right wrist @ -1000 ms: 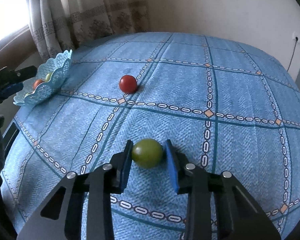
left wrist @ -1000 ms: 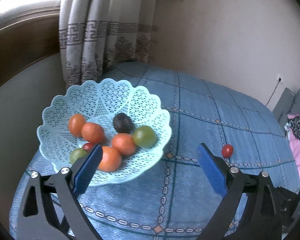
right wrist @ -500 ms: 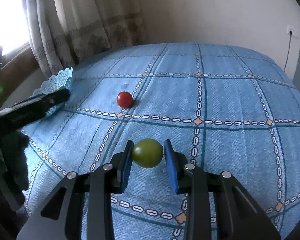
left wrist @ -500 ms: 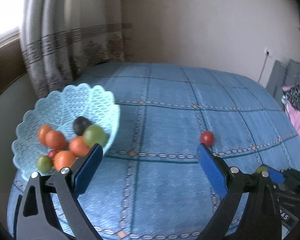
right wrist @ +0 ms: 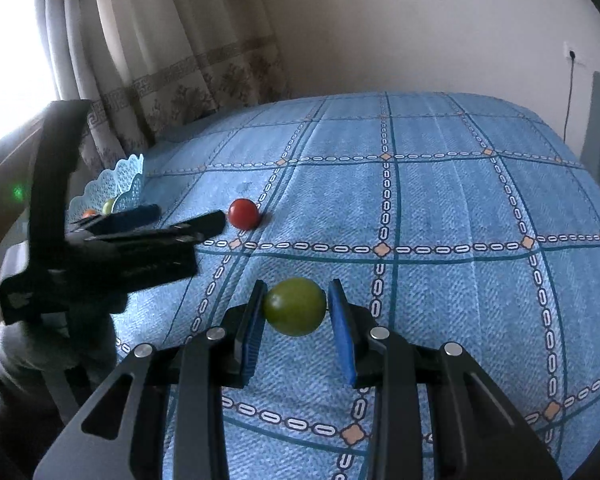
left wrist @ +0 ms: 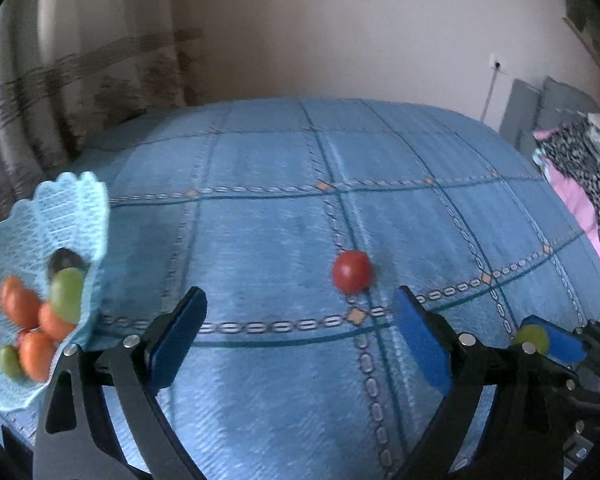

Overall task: Organize fruits
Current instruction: 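Grasp the red tomato with the left tool, then carry the red tomato and the small green tomato toward the basket with both tools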

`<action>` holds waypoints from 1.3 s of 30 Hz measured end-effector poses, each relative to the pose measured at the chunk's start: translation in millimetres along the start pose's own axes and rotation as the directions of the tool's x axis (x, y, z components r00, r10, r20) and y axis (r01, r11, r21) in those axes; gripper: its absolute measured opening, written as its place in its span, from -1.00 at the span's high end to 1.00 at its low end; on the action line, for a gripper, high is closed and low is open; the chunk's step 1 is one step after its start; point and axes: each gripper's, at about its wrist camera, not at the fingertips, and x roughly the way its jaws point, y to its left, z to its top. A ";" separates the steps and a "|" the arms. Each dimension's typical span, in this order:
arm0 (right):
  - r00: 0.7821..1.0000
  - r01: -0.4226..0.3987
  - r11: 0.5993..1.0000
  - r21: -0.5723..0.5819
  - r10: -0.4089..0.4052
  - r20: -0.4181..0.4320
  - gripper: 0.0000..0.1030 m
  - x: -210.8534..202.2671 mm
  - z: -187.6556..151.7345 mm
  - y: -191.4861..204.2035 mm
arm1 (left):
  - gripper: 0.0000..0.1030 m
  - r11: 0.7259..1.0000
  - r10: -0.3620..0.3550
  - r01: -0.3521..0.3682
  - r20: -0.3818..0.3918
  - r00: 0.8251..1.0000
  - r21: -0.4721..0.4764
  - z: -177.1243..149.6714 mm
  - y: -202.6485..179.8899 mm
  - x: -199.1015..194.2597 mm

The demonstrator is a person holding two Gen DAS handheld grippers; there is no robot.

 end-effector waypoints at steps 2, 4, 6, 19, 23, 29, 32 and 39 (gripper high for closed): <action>1.000 -0.002 1.000 0.004 0.002 0.002 0.39 -0.7 0.2 -1.1 | -0.59 1.000 -0.006 0.006 -0.025 1.000 0.006 0.2 -3.6 8.7; 1.000 -0.004 1.000 0.010 0.004 0.004 0.39 -1.3 -0.3 -1.6 | -0.50 1.000 -0.011 0.011 -0.036 0.999 0.011 -0.9 -8.3 13.9; 1.000 -0.006 1.000 0.012 0.006 0.006 0.39 -1.5 -0.6 -1.6 | -0.47 1.000 -0.009 0.010 -0.042 0.999 0.017 0.2 -10.4 18.2; 0.999 -0.015 0.998 0.067 0.017 -0.036 0.32 7.1 -4.9 -11.3 | 0.48 0.997 -0.027 0.031 -0.057 0.998 0.071 8.0 -33.3 37.1; 0.998 -0.039 0.988 0.150 0.044 -0.034 0.16 7.2 -2.8 -26.7 | 0.49 0.998 -0.049 0.051 -0.052 0.997 0.044 5.7 -28.6 31.9; 0.999 -0.040 0.981 0.190 0.046 -0.027 0.16 7.3 -0.6 -35.2 | 0.49 0.999 -0.049 0.049 -0.020 0.999 0.009 0.5 -20.3 15.1; 0.998 -0.049 0.988 0.150 0.054 -0.028 0.16 9.6 -1.4 -25.7 | 0.49 1.000 -0.022 0.022 0.012 1.000 0.008 -1.2 -18.0 3.5; 1.000 -0.009 0.993 0.115 0.010 -0.005 0.13 1.1 3.7 -24.3 | 0.49 1.000 0.022 -0.021 0.047 0.999 -0.007 -13.3 -6.5 -20.0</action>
